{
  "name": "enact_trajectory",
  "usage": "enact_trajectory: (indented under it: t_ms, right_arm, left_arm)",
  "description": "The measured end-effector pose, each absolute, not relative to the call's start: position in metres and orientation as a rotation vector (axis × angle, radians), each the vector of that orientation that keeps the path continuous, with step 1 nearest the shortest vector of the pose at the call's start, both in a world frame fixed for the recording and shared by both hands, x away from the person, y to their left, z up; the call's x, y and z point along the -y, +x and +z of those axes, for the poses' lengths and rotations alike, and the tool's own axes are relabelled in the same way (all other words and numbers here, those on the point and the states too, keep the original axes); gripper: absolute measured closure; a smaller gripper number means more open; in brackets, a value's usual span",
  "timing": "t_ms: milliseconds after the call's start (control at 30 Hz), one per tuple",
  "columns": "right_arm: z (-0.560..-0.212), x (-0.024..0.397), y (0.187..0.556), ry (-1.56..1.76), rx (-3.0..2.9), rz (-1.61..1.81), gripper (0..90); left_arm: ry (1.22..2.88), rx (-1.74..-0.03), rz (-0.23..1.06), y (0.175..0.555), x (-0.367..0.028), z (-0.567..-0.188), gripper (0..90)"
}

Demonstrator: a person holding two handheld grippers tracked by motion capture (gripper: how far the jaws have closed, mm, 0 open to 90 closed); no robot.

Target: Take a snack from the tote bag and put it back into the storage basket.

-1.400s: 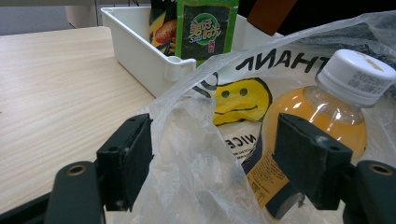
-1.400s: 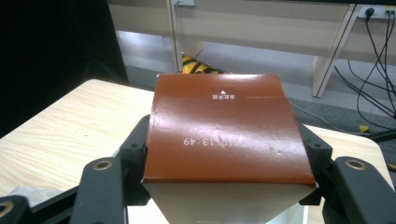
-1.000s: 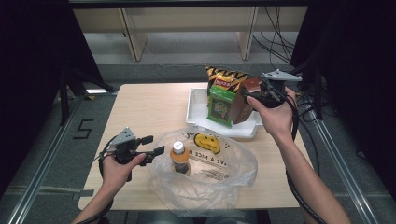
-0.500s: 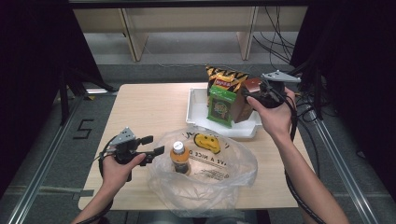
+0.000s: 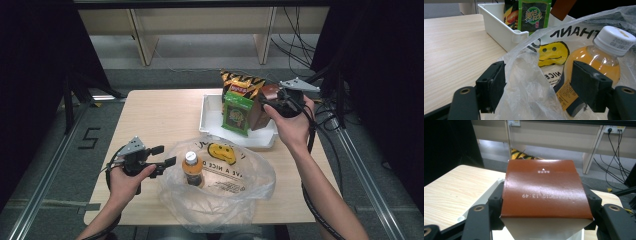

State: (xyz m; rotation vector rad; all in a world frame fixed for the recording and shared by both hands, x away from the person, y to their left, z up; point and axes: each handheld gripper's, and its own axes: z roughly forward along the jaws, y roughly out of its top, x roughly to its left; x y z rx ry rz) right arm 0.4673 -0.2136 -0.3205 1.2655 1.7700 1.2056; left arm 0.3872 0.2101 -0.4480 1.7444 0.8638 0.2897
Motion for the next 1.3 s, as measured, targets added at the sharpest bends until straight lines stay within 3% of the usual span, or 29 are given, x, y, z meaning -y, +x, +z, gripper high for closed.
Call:
enact_trajectory:
  t_ms: [1300]
  right_arm:
    - [-0.354, 0.215, 0.486, 1.396, -1.785, 1.108, 38.9]
  left_arm:
    - [1.736, -0.871, 0.279, 0.388, -0.209, -0.449, 27.5]
